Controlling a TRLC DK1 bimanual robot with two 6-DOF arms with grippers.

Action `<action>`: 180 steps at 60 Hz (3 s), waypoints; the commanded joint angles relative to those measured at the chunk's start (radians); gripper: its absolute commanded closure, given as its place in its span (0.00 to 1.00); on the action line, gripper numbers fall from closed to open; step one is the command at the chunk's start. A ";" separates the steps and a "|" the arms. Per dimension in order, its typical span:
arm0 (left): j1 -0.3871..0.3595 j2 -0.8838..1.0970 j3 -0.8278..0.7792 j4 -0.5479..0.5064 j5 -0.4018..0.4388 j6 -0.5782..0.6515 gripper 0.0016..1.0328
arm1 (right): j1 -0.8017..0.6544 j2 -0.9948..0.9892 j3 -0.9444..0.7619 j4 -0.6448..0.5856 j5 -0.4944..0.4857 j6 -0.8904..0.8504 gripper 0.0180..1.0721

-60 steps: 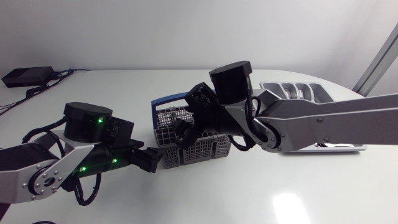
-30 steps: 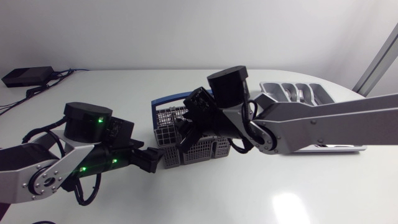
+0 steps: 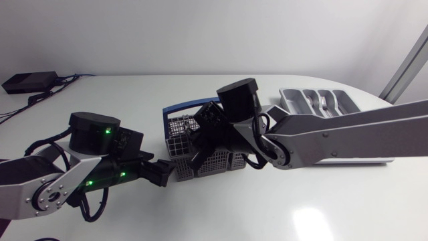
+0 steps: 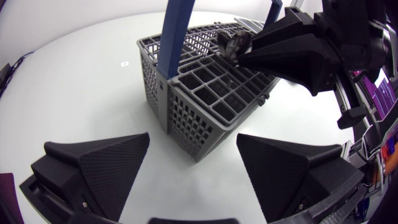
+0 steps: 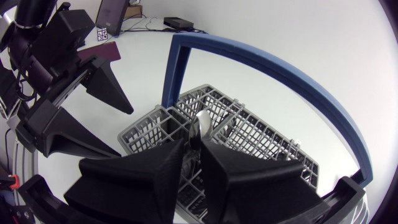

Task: Unload the cutlery basket into the drawer organizer.

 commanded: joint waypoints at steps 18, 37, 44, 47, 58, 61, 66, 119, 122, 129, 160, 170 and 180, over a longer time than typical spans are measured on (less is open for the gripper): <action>0.000 0.027 -0.026 0.022 0.008 0.011 0.05 | 0.016 0.017 -0.014 0.016 0.000 -0.011 0.95; -0.002 0.033 -0.024 0.025 0.008 0.011 0.05 | 0.013 -0.071 -0.026 0.002 0.002 -0.006 0.95; 0.001 0.040 -0.027 0.035 0.008 0.012 0.05 | 0.013 -0.095 -0.034 0.005 -0.001 -0.011 0.95; 0.003 0.043 -0.026 0.035 0.008 0.012 0.05 | 0.014 -0.103 -0.041 0.011 0.000 -0.019 0.95; 0.003 0.060 -0.024 0.049 0.008 0.011 0.05 | 0.054 -0.121 -0.075 0.047 0.037 -0.068 0.95; 0.003 0.066 -0.023 0.051 0.008 0.011 0.05 | 0.060 -0.120 -0.080 0.048 0.040 -0.078 0.95; 0.003 0.076 -0.021 0.057 0.008 0.011 0.05 | 0.068 -0.123 -0.089 0.054 0.045 -0.095 0.95; 0.000 0.099 -0.018 0.063 -0.006 0.011 0.05 | 0.103 -0.290 -0.067 -0.059 -0.004 -0.055 0.95; 0.000 0.099 -0.016 0.063 -0.007 0.011 0.05 | 0.102 -0.295 -0.069 -0.059 -0.006 -0.054 0.95; -0.002 0.092 -0.013 0.054 -0.010 0.011 0.05 | 0.099 -0.316 -0.057 -0.093 -0.021 -0.023 0.95; -0.045 -0.075 0.145 -0.172 -0.015 -0.095 0.05 | -0.300 -0.612 -0.020 -0.570 -0.256 -0.060 0.95; -0.134 -0.070 0.201 -0.186 -0.066 -0.152 0.05 | -0.558 -0.651 -0.061 -0.707 -0.337 -0.255 0.95; -0.191 -0.052 0.269 -0.222 -0.119 -0.186 0.05 | -0.817 -0.598 -0.089 -0.736 -0.406 -0.463 0.95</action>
